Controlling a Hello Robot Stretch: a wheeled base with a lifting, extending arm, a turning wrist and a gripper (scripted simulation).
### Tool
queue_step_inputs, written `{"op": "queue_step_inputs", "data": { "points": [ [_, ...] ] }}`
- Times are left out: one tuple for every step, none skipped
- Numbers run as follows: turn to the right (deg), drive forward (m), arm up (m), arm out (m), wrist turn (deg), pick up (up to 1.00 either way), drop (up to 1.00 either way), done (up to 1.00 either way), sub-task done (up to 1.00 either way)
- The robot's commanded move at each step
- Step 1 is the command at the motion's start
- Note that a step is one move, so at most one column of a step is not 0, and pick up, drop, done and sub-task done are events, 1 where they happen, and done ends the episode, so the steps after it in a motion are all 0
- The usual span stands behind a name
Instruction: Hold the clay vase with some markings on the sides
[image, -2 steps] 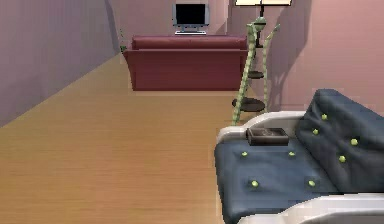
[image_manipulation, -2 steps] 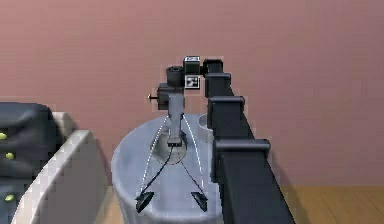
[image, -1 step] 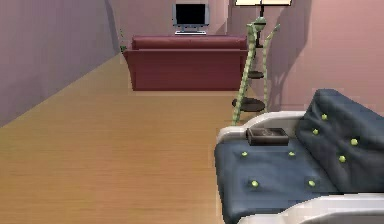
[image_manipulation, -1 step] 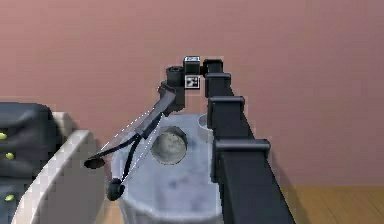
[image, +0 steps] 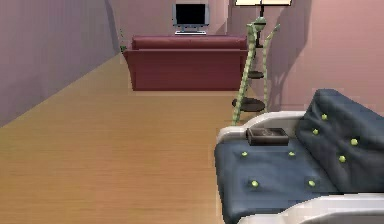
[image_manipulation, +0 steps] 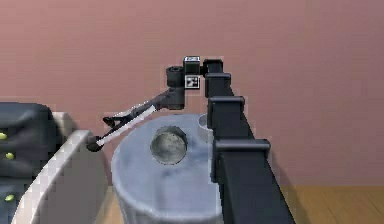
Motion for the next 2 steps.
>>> {"op": "queue_step_inputs", "data": {
  "points": [
    [0.0, 0.0, 0.0, 0.0, 45.0, 0.0, 0.0, 0.0, 0.0],
    [0.0, 0.0, 0.0, 0.0, 27.0, 0.0, 0.0, 0.0, 0.0]
  ]
}}
